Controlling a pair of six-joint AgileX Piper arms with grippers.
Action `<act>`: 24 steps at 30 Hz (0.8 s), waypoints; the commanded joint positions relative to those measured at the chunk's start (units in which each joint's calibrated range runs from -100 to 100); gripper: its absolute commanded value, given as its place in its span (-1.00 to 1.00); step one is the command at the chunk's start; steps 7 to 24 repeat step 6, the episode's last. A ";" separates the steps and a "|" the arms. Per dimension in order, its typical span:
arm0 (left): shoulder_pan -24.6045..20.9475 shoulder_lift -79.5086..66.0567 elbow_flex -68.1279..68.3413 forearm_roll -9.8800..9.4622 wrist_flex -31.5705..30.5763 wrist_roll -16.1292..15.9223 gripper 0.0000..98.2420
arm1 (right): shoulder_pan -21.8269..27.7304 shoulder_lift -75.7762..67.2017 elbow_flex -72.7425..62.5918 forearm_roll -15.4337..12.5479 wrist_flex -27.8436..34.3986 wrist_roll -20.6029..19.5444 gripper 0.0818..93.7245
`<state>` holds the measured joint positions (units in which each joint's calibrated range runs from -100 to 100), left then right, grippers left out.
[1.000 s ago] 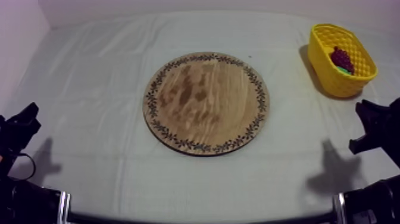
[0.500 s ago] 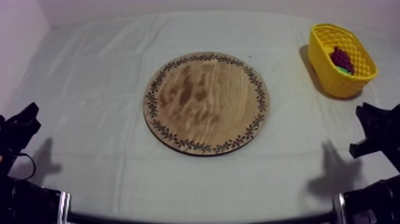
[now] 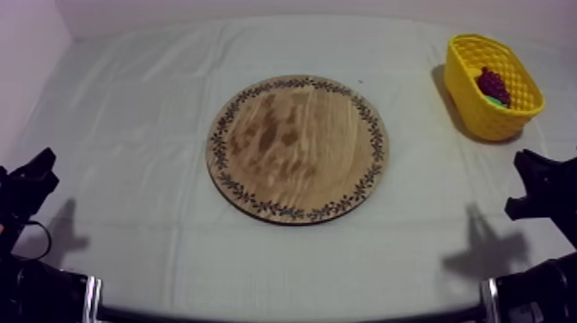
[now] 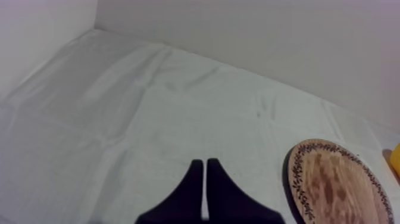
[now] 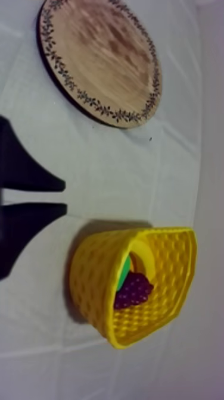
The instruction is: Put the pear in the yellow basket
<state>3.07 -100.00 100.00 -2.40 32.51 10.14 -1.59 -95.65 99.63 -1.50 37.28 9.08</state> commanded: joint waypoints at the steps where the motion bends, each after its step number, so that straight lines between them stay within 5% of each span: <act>1: 0.01 0.00 0.00 -0.02 -0.01 -0.01 -1.00 | -0.02 -0.02 0.04 0.01 -0.11 2.79 -0.98; 24: 0.01 0.00 0.00 -0.02 -0.01 -0.01 -1.00 | -0.02 -0.02 0.04 0.01 -0.11 2.77 -0.99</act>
